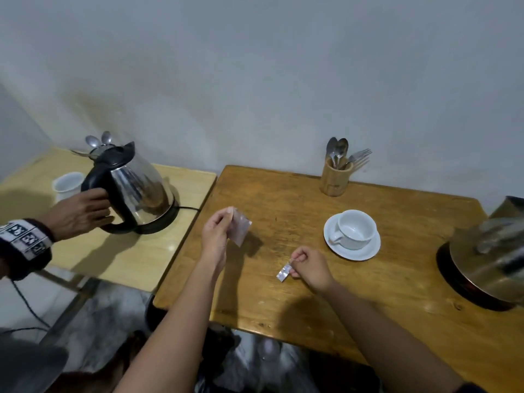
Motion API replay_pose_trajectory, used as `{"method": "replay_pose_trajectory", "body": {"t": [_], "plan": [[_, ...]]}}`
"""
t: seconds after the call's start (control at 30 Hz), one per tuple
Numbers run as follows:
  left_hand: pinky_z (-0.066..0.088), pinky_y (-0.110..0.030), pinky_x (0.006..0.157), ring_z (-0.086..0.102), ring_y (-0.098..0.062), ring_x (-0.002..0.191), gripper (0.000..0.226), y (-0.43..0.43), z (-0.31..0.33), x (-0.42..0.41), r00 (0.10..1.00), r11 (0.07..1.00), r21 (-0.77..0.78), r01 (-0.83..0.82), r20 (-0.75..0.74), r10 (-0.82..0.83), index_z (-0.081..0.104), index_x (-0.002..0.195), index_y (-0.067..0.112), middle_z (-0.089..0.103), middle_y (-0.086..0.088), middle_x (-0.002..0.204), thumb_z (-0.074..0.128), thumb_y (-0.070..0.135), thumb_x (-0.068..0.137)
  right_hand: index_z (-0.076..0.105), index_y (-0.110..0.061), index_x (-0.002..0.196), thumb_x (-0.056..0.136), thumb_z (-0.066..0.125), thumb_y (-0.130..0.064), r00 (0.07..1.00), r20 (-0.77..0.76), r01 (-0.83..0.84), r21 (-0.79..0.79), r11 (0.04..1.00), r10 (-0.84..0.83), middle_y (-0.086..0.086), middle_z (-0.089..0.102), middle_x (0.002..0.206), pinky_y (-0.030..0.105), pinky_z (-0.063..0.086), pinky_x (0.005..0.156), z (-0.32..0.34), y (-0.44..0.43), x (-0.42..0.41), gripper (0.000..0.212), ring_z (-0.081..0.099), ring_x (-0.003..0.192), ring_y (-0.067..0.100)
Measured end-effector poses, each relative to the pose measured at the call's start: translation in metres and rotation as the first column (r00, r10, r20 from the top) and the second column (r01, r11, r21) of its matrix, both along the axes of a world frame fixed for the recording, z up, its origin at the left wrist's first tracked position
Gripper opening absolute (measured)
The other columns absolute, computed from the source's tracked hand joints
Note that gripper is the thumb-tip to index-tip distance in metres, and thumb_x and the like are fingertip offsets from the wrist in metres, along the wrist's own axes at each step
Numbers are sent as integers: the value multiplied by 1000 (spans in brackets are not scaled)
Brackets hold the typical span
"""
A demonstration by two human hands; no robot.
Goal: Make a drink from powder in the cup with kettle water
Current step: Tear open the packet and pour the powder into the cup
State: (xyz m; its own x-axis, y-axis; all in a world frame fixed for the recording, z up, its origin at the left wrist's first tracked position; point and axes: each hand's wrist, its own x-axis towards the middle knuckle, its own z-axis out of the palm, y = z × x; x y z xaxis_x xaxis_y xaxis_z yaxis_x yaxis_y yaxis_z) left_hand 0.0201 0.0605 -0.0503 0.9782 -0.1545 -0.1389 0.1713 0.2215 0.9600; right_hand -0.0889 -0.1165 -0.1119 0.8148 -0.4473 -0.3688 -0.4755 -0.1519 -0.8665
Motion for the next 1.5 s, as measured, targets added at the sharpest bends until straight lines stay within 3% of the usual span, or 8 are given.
{"method": "replay_pose_trajectory", "body": {"t": [0.13,0.47,0.63,0.73,0.83,1.03,1.27,1.5], "plan": [[45,-21,77,59,-7,82,17,0,0,-12,999,998,38,-40,-23,41,65,79,20,65,6,84,55,14,90,56,-11,72,84,55,3,997,-61,38,-72,997,-43,6,58,64,25,54,53,-14,-3,8,18,61,56,18],[44,-20,78,57,-7,81,15,-17,-3,-11,998,998,69,7,-63,-3,66,81,19,64,3,88,55,14,90,53,-13,82,83,55,-6,968,-181,-234,-419,877,172,6,53,88,26,34,55,-21,-9,11,8,50,76,20],[43,-18,72,55,-6,75,15,-34,6,-9,995,998,53,44,-88,-39,66,84,20,62,1,84,54,14,90,55,-18,105,82,65,-20,983,-88,-184,-451,873,162,-1,54,107,37,49,84,-10,-7,6,26,55,96,16],[43,-18,70,54,-6,72,17,-53,18,-10,995,1000,-9,25,-98,-25,65,80,20,61,1,80,55,10,90,55,-26,101,79,65,-43,987,66,-120,-276,954,144,-12,55,86,39,46,82,22,-11,3,30,55,78,10],[42,-18,69,54,-7,73,18,-78,34,-13,996,999,-44,29,-85,-33,64,78,20,61,1,79,55,10,90,58,-19,100,81,67,-39,967,236,-75,-78,994,92,-9,55,78,28,46,72,60,-18,-1,29,52,72,7],[42,-20,69,53,-10,74,18,-127,63,-27,996,992,-112,63,-51,-69,63,77,18,60,0,78,55,10,90,60,-17,87,80,71,-24,913,406,4,-123,992,47,-6,58,73,9,44,62,106,-34,-8,15,51,65,-1],[40,-23,68,50,-10,68,22,-171,80,-50,991,985,-106,136,-1,-137,63,71,18,58,0,71,55,10,90,58,-15,75,84,66,-9,842,522,234,-127,964,-136,-6,56,68,7,42,63,126,-63,-25,13,51,63,2],[47,-26,71,55,-17,73,10,-205,79,-60,903,895,209,395,90,-420,64,91,3,61,-8,75,66,7,82,53,-20,80,92,54,-12,780,433,384,240,892,-452,1,59,80,22,48,63,126,-120,-44,14,57,69,12]]}}
